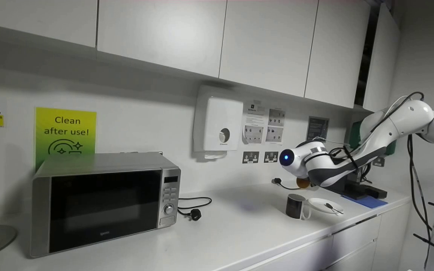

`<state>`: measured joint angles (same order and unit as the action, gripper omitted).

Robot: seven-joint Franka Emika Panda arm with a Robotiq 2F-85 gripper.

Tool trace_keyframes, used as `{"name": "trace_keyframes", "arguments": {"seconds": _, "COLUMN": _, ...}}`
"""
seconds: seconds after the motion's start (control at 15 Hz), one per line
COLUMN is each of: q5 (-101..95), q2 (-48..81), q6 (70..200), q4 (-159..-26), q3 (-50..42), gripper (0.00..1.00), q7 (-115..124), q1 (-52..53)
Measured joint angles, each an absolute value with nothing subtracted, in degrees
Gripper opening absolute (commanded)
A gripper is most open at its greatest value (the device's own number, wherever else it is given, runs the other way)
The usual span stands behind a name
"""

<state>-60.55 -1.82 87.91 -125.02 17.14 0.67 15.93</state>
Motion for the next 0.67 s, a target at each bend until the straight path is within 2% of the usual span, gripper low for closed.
{"name": "trace_keyframes", "arguments": {"seconds": 0.67, "q5": -61.92, "q2": 0.06, "q6": 84.81, "q4": -124.50, "q3": 17.54, "gripper": 0.04, "q7": -0.02, "q1": 17.16}}
